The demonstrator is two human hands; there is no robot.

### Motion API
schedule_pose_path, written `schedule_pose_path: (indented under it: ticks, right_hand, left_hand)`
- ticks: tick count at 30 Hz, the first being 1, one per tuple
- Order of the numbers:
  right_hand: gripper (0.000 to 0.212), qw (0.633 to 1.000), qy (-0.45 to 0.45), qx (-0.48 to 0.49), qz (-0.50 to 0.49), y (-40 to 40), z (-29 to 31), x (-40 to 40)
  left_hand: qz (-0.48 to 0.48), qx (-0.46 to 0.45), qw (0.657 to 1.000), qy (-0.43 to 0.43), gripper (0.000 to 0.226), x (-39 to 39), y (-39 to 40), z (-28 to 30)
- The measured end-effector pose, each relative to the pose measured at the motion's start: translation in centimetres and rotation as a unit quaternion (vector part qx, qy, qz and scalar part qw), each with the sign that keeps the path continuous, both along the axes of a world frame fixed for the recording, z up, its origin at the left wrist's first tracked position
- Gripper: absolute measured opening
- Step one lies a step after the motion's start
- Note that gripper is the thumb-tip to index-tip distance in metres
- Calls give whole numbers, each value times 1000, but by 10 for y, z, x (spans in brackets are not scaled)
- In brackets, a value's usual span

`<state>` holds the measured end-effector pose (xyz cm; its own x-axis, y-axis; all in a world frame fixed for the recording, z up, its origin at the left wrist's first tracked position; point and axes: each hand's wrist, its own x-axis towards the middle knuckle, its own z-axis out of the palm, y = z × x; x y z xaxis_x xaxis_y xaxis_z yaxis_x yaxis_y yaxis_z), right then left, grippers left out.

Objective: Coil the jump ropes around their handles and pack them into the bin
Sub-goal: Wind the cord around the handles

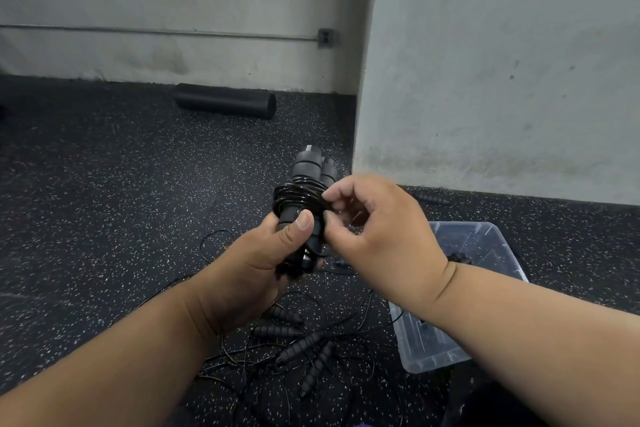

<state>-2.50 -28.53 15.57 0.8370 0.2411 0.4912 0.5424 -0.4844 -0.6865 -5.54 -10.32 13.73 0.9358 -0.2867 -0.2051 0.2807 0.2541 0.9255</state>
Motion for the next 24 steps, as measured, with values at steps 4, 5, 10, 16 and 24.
schedule_pose_path:
  ticks: [4, 5, 10, 16, 24]
  right_hand:
    - [16, 1000, 12, -12, -10, -2, 2, 2]
    - [15, 1000, 18, -7, -11, -2, 2, 2]
    - [15, 999, 31, 8, -8, -3, 1, 1]
    - [15, 998, -21, -7, 55, -8, -3, 2]
    - [24, 982, -113, -89, 122, -8, -14, 7]
  left_hand:
    - [15, 23, 1000, -14, 80, 1, 2, -4]
    - [19, 28, 999, -16, 80, 2, 2, -4]
    - [27, 44, 999, -17, 81, 4, 3, -1]
    - [20, 5, 1000, -8, 71, 2, 4, 4]
    - [7, -82, 997, -4, 53, 2, 3, 14]
